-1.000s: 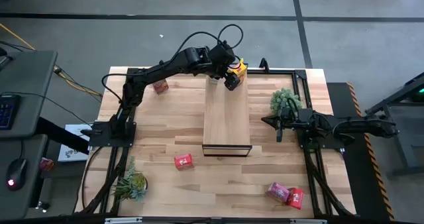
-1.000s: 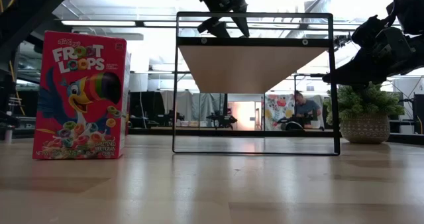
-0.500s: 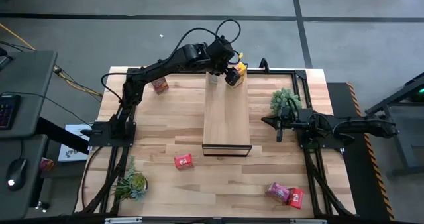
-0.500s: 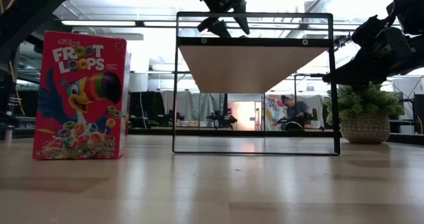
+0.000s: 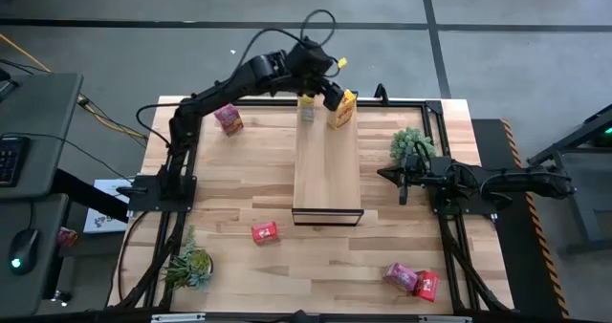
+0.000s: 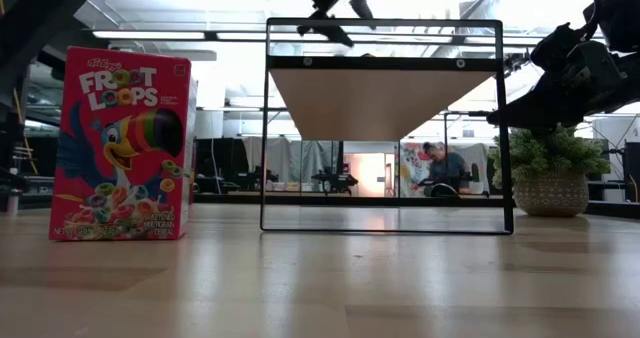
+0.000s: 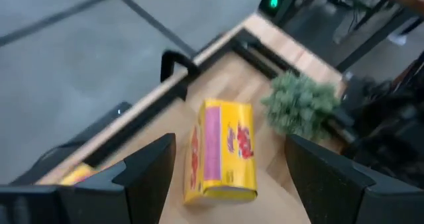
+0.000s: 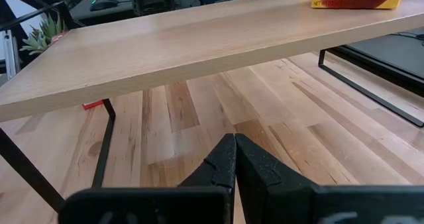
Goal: Stack cereal on shelf
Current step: Align the yellow cereal box with the other yellow cereal box on the shelf
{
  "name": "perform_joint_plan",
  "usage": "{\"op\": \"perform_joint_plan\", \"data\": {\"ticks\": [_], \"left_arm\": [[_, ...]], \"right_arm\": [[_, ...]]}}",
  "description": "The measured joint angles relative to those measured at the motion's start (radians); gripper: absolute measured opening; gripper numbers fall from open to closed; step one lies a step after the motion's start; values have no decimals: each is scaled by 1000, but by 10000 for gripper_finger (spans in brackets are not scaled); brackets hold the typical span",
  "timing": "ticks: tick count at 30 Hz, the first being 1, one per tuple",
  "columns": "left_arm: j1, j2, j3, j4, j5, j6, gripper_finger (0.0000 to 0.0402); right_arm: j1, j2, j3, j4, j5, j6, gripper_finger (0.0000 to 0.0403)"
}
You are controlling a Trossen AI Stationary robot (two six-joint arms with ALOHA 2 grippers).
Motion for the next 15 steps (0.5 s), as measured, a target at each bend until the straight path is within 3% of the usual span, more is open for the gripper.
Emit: {"op": "perform_joint_plan", "data": {"ticks": [15], "left_arm": [[-15,-227,0,160,50,200,250]], "right_arm": [[0,0,0,0,0,0,0]]}}
